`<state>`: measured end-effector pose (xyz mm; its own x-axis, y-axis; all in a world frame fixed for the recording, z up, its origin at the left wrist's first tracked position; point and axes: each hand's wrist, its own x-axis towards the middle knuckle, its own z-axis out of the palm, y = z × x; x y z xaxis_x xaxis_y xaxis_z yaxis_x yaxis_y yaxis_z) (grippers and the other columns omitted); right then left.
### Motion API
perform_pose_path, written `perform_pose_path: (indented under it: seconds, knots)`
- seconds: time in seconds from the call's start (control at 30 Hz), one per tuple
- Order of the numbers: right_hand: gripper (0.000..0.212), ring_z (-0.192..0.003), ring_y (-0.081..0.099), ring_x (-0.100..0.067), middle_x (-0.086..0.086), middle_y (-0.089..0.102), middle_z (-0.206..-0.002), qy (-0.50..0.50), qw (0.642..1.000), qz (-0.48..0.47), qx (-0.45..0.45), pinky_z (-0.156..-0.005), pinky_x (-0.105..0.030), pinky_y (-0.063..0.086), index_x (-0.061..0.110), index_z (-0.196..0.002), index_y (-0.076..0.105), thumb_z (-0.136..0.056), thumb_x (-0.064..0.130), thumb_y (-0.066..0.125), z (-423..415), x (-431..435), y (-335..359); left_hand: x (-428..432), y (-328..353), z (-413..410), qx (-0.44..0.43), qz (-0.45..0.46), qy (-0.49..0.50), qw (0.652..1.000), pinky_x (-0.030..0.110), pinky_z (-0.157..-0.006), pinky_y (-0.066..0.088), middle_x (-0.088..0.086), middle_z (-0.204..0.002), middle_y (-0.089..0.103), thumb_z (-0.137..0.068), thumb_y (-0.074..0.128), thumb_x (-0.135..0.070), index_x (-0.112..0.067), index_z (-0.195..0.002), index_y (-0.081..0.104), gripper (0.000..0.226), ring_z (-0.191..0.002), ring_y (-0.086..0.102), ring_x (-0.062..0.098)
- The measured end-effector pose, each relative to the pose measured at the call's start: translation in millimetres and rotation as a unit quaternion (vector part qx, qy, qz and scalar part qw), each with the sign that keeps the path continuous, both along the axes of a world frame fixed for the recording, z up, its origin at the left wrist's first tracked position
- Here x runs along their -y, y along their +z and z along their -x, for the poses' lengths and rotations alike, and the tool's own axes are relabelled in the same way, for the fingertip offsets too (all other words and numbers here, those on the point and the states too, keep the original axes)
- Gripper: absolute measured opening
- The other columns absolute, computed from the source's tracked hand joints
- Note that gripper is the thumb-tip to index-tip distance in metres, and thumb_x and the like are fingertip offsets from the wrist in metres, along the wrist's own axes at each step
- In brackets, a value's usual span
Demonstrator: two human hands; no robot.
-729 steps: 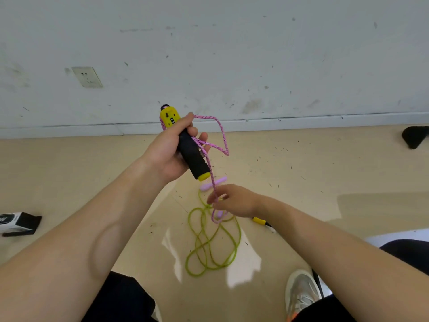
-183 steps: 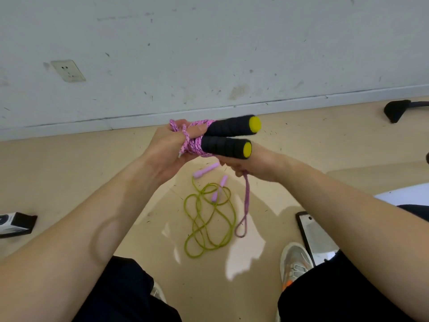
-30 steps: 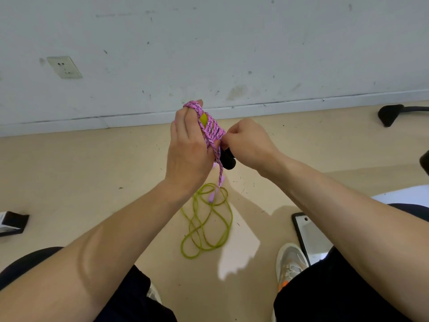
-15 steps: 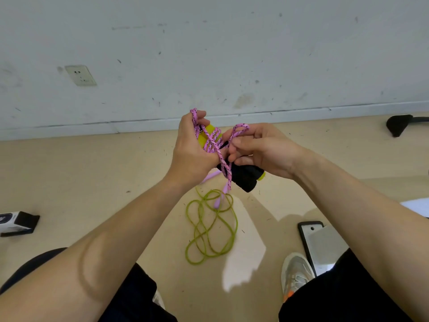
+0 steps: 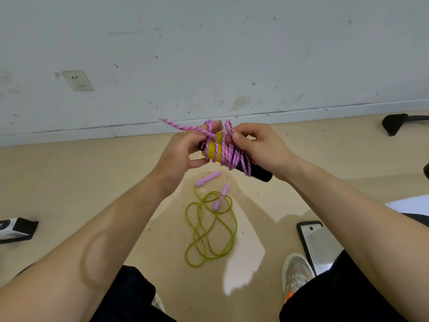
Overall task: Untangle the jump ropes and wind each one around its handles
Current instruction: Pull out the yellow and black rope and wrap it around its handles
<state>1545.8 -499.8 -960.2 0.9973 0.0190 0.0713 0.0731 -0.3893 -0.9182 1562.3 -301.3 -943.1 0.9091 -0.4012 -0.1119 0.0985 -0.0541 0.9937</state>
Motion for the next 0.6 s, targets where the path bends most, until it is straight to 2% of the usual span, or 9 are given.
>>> perform_pose_path:
  seconds: [0.07, 0.17, 0.23, 0.37, 0.43, 0.53, 0.6]
  knots:
    - [0.021, -0.071, 0.059, -0.004, 0.004, 0.069, -0.083, -0.002, 0.999, 0.035, 0.034, -0.072, -0.028, 0.047, 0.021, -0.089, 0.073, -0.1, 0.019, 0.056, -1, -1, -5, -4, 3, -2, -0.054, 0.038, -0.007, 0.998, 0.056, -0.107, 0.045, -0.001, -0.131, 0.067, -0.091, 0.043, -0.037, -0.014, -0.122, 0.069, 0.047, -0.113, 0.06, 0.027]
    - [0.02, -0.064, 0.055, 0.004, 0.008, 0.069, -0.081, -0.036, 0.995, 0.056, 0.071, -0.061, -0.016, 0.038, 0.021, -0.098, 0.077, -0.099, 0.017, 0.057, 1, -8, -5, -7, 4, -5, -0.081, 0.015, -0.007, 0.997, 0.055, -0.108, 0.043, 0.0, -0.127, 0.069, -0.107, 0.022, -0.039, -0.015, -0.123, 0.07, 0.056, -0.115, 0.063, 0.025]
    - [0.023, -0.07, 0.055, 0.004, 0.013, 0.067, -0.083, -0.058, 0.991, 0.072, 0.096, -0.061, -0.014, 0.034, 0.026, -0.107, 0.077, -0.099, 0.02, 0.057, 2, -10, -5, -2, 3, -2, -0.059, -0.001, 0.006, 0.998, 0.051, -0.103, 0.049, -0.001, -0.121, 0.072, -0.108, 0.027, -0.036, -0.018, -0.117, 0.073, 0.051, -0.111, 0.067, 0.023]
    - [0.026, -0.071, 0.049, -0.005, 0.011, 0.055, -0.078, -0.049, 0.975, 0.162, 0.145, -0.062, -0.032, 0.036, 0.035, -0.113, 0.074, -0.1, 0.028, 0.053, 3, -12, -4, 4, 1, 3, -0.042, 0.0, 0.048, 0.998, 0.044, -0.09, 0.056, -0.001, -0.109, 0.076, -0.105, 0.039, -0.029, -0.02, -0.107, 0.076, 0.037, -0.095, 0.071, 0.019]
    - [0.029, -0.073, 0.05, -0.012, 0.008, 0.053, -0.079, -0.032, 0.963, 0.219, 0.157, -0.06, -0.034, 0.038, 0.036, -0.113, 0.073, -0.099, 0.034, 0.048, 6, -14, -2, 3, -1, 1, -0.037, -0.015, 0.068, 0.997, 0.041, -0.087, 0.055, -0.001, -0.107, 0.076, -0.103, 0.042, -0.032, -0.024, -0.107, 0.076, 0.034, -0.09, 0.07, 0.019]
    - [0.029, -0.076, 0.056, -0.025, 0.001, 0.057, -0.086, -0.037, 0.934, 0.311, 0.172, -0.06, -0.035, 0.04, 0.025, -0.108, 0.073, -0.101, 0.032, 0.045, 8, -17, -2, 4, -4, 2, -0.038, -0.038, 0.052, 0.997, 0.033, -0.078, 0.056, 0.002, -0.103, 0.077, -0.103, 0.045, -0.034, -0.023, -0.107, 0.076, 0.033, -0.082, 0.071, 0.019]
    - [0.03, -0.076, 0.057, -0.032, -0.003, 0.057, -0.089, -0.041, 0.912, 0.374, 0.163, -0.061, -0.037, 0.043, 0.018, -0.103, 0.07, -0.103, 0.032, 0.043, 7, -17, -3, 4, -5, 4, -0.035, -0.052, 0.027, 0.998, 0.029, -0.073, 0.057, 0.004, -0.099, 0.077, -0.103, 0.049, -0.026, -0.018, -0.105, 0.077, 0.03, -0.079, 0.071, 0.018]
